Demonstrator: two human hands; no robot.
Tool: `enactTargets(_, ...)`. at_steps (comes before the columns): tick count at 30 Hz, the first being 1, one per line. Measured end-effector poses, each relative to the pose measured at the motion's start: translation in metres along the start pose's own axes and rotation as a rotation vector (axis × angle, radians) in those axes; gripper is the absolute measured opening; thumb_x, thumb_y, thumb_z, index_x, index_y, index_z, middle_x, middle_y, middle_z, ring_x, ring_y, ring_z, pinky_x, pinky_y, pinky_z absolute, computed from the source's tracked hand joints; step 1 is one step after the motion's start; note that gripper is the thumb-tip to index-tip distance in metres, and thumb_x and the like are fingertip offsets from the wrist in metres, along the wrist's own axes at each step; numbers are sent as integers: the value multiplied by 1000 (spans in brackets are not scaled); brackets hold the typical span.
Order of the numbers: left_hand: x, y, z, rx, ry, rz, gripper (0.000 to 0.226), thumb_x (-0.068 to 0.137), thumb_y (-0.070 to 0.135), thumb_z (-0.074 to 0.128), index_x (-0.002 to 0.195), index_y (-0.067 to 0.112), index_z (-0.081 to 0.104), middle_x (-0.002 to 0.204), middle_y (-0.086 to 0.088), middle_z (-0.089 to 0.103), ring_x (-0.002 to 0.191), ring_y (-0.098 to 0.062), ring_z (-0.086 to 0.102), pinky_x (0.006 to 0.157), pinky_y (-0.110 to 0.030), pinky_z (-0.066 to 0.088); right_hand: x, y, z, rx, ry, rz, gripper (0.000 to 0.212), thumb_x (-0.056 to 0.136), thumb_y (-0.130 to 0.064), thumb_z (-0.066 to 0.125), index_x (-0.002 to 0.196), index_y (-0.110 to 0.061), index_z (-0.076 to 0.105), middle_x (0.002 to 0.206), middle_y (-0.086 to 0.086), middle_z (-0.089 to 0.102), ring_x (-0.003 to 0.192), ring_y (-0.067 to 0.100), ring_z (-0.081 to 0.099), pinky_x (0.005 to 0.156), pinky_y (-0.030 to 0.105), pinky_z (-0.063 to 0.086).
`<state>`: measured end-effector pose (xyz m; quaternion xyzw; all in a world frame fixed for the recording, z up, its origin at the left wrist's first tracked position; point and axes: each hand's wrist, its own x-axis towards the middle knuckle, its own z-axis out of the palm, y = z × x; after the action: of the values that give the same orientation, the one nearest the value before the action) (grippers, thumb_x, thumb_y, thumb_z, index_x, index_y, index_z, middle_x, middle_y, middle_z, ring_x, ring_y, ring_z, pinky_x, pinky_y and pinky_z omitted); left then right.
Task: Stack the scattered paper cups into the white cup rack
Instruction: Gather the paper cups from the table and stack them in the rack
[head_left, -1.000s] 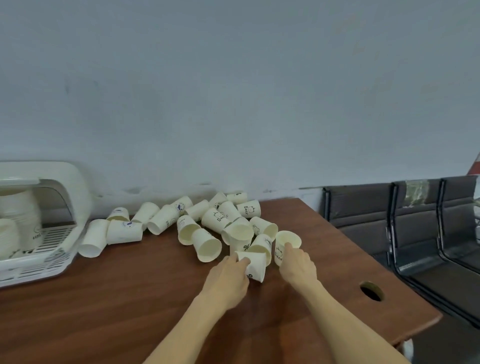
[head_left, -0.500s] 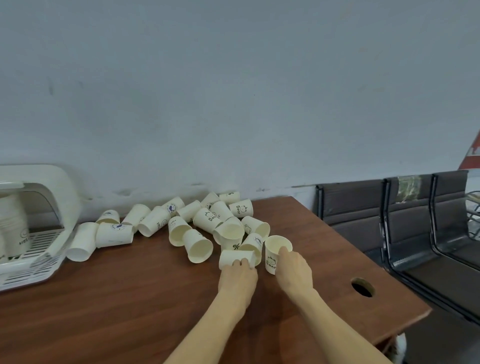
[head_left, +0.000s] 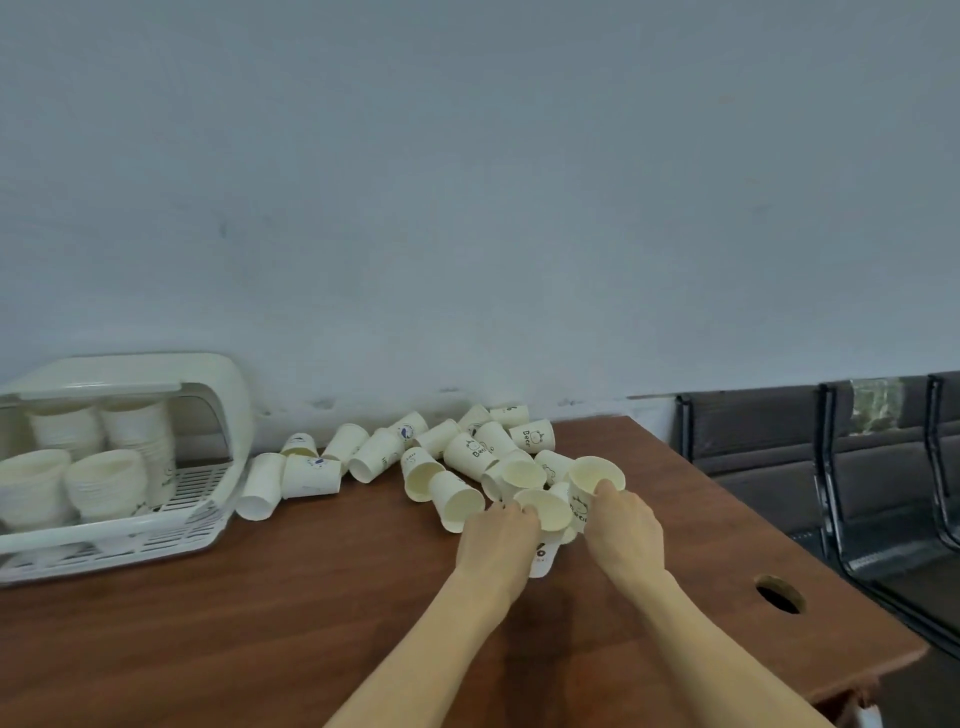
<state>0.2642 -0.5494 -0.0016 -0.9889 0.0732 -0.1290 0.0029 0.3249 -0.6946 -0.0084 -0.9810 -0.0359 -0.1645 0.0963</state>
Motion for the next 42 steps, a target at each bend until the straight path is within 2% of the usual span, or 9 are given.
enactTargets(5,-27,-39,-22,-42,65,-82,23,91,7,49,113,10,51,109,-9,57,96,-29,58,64,-35,36,-11,-44,-13,40,55,-1,9,88,-6,39,89,-14,44,90,8,61,73,26,47,62,33,36)
enactTargets(8,-42,-67,-34,-80,89,-139,19,94,12,46,113,12,51,108,-7,56,93,-29,58,63,-35,34,-17,-76,-18,83,79,-31,10,86,-4,39,87,-13,44,82,5,54,73,26,44,60,35,40)
enactTargets(10,-51,-86,-41,-96,117,-174,18,95,13,46,111,13,52,108,-7,58,94,-28,58,63,-34,34,-19,-99,-20,96,75,-74,13,85,-3,39,91,-10,49,82,6,58,73,26,47,61,37,45)
enactTargets(14,-70,-122,-55,-105,160,-257,17,95,15,43,108,12,54,105,-8,60,94,-28,56,63,-35,36,-23,-146,-22,122,76,-172,15,88,-6,38,95,-10,50,88,9,63,75,28,54,58,34,38)
enactTargets(19,-99,-164,-62,-127,192,-367,18,95,19,41,104,13,55,106,-7,62,95,-28,60,69,-36,42,-40,-201,-17,209,102,-292,16,93,-14,35,91,-13,51,86,6,62,78,27,57,60,36,42)
enactTargets(27,-143,-233,-72,-133,254,-528,25,97,31,35,96,16,56,100,-3,64,91,-26,60,73,-37,48,-59,-275,-8,347,91,-429,16,96,-21,34,83,-17,41,84,6,62,79,28,55,59,35,33)
enactTargets(34,-170,-294,-76,-124,322,-651,26,98,33,36,90,17,55,91,-2,64,83,-24,61,69,-38,49,-56,-334,3,440,73,-514,21,96,-22,35,85,-14,50,83,6,63,75,27,55,62,38,45)
enactTargets(38,-180,-321,-74,-103,356,-703,26,99,34,35,94,18,55,94,0,63,84,-22,61,66,-36,47,-56,-365,8,455,29,-552,22,98,-24,34,94,-13,53,89,8,64,85,29,57,60,34,36)
enactTargets(42,-188,-350,-72,-50,410,-737,26,98,34,35,101,17,55,100,0,62,92,-23,59,71,-37,46,-51,-390,12,482,-10,-630,22,98,-25,36,92,-13,53,90,9,65,84,31,57,62,35,37)
